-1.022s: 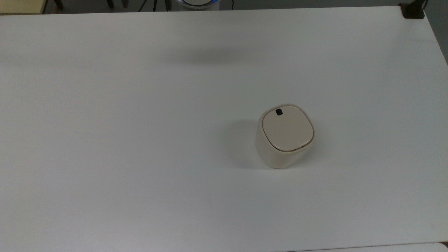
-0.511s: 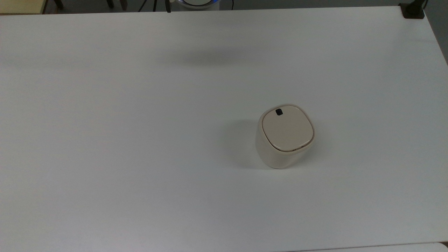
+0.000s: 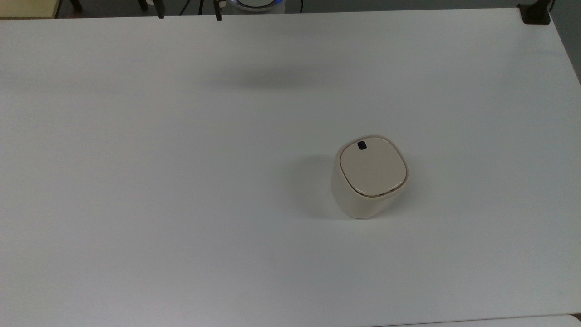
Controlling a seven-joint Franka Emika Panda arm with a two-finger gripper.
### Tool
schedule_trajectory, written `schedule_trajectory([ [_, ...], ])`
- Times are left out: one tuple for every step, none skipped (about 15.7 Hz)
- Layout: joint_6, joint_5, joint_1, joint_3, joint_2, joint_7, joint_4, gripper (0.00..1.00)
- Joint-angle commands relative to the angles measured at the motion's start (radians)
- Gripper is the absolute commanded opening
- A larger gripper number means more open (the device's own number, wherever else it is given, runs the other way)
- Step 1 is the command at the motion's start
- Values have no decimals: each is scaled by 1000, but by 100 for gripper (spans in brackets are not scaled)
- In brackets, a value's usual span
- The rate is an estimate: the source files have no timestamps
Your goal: Close the trash bin
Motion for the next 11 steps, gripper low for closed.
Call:
schedule_trajectory([
  [9,19,-13,8,16,15,21,100],
  [6,19,-13,8,15,8,21,100],
  [1,16,-12,8,15,8,21,100],
  [-2,16,-10,8,15,8,21,100],
  [-2,16,-9,8,15,17,21,100],
  [-3,16,-6,8,13,18,20,100],
  [-9,16,-3,10,10,20,18,100],
  [-23,16,-1,10,10,20,18,100],
  [-25,16,-1,11,10,20,18,100],
  [-25,16,-1,13,11,18,18,100],
  [-25,16,-1,13,11,18,18,100],
])
